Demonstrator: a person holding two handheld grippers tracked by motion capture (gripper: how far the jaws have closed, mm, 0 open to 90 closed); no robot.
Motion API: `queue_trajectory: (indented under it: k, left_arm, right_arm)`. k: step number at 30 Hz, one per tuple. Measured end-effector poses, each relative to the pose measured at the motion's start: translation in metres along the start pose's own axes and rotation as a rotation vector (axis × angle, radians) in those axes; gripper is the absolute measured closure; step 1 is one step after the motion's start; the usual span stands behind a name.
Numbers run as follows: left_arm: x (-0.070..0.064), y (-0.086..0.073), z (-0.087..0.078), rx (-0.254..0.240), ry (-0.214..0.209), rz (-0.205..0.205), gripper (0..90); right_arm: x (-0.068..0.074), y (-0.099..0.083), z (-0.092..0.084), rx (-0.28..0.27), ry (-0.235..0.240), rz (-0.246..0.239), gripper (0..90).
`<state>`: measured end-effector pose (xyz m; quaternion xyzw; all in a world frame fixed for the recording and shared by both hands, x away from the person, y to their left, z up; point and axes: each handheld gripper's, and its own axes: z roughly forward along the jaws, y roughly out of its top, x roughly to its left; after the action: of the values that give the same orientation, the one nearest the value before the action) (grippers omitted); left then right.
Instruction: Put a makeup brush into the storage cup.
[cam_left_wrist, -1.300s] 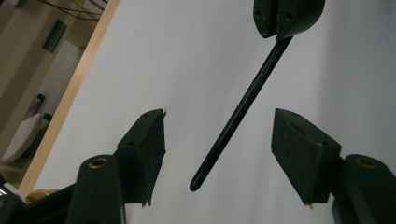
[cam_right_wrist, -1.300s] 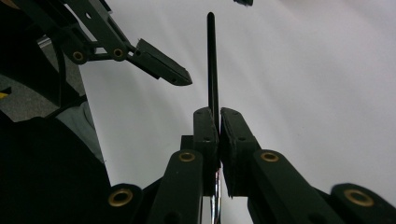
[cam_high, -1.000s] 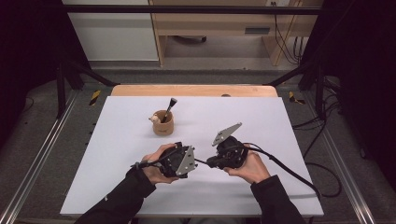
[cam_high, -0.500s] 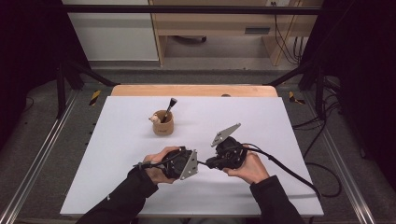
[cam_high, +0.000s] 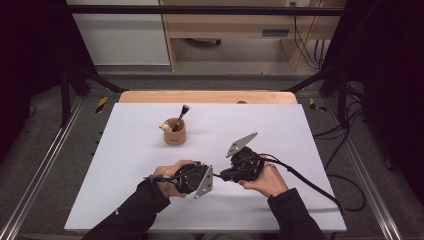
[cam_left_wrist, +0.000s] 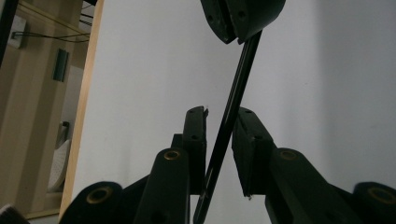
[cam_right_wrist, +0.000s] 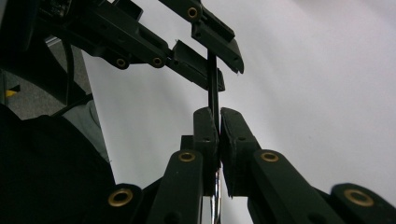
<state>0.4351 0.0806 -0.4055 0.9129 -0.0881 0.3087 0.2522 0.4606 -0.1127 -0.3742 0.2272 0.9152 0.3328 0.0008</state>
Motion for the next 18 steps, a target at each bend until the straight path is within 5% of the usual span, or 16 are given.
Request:
queue_trajectory:
  k: [6,12,13,18]
  left_arm:
    - [0.0007,0.0009,-0.001,0.022,0.002,0.044,78.0]
    - [-0.002,0.0012,0.0005,0.005,-0.006,0.041,80.0]
    - [-0.0008,0.0018,-0.0007,0.03,-0.003,0.073,80.3]
    - [-0.0021,0.0023,-0.0001,0.037,-0.018,0.094,82.2]
  right_arm:
    - [0.0001,-0.0002,0.0008,0.003,-0.001,-0.002,86.0]
    - [0.0002,-0.0001,0.0006,0.0,0.001,-0.002,86.0]
    - [0.0001,0.0,0.0005,0.001,0.002,-0.002,86.0]
    - [-0.0006,-0.0002,0.0006,0.005,0.005,-0.009,85.9]
